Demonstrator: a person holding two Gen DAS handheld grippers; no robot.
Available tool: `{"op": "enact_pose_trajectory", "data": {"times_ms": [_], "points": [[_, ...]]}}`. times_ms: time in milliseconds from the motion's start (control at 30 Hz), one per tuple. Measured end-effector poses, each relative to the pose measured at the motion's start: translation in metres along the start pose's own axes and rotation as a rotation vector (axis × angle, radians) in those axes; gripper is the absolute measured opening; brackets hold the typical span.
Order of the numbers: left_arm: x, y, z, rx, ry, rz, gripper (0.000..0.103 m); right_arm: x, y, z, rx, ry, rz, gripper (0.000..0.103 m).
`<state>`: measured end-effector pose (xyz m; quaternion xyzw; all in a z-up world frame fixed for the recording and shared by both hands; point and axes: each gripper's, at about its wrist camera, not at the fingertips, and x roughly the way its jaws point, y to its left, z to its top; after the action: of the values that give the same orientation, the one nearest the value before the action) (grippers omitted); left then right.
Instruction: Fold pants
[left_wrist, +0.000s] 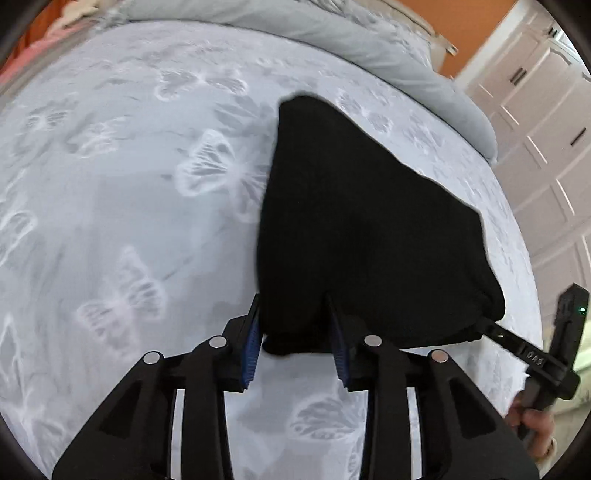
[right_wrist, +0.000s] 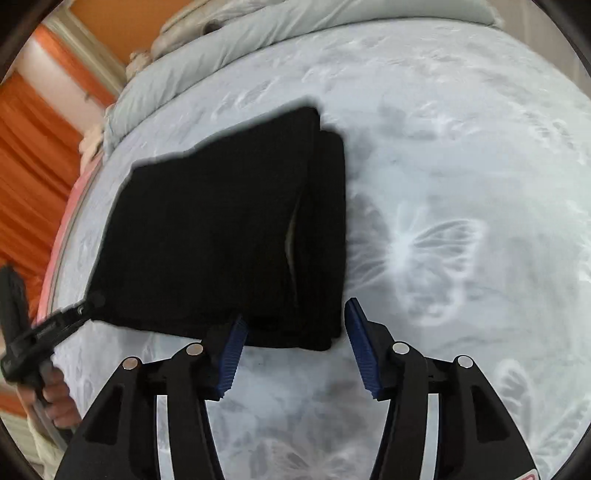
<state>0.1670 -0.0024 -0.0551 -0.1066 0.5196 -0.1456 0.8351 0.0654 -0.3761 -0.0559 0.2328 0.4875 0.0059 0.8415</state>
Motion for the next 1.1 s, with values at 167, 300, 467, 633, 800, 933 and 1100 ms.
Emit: {"op": "enact_pose_trajectory", "data": {"times_ms": [167,300,467,633,800,933,1100], "points": [[-0.069,-0.029,0.031,0.068,-0.268,0.069,0.087,-0.055,0.036,0.036,-0.136,-0.303,-0.05,0.09],[-0.039,-0.055,0.064,0.14,-0.231,0.099,0.086,0.018,0.043,0.081,-0.148,-0.153,-0.116,0.085],[0.014,-0.065,0.064,0.228,-0.16,0.177,0.08,0.064,0.049,0.084,-0.165,-0.076,-0.061,0.021],[0.033,-0.051,0.057,0.219,-0.146,0.204,0.081,0.052,0.059,0.096,-0.321,-0.176,-0.226,0.022],[0.043,-0.039,0.045,0.212,-0.112,0.239,0.081,0.03,0.032,0.092,-0.175,-0.2,-0.234,0.038],[0.021,-0.03,0.038,0.168,-0.142,0.205,0.081,-0.013,0.049,0.066,-0.168,-0.227,-0.073,0.03],[0.019,-0.036,0.021,0.227,-0.134,0.266,0.081,0.039,0.032,0.017,-0.195,-0.044,-0.112,0.01]]}}
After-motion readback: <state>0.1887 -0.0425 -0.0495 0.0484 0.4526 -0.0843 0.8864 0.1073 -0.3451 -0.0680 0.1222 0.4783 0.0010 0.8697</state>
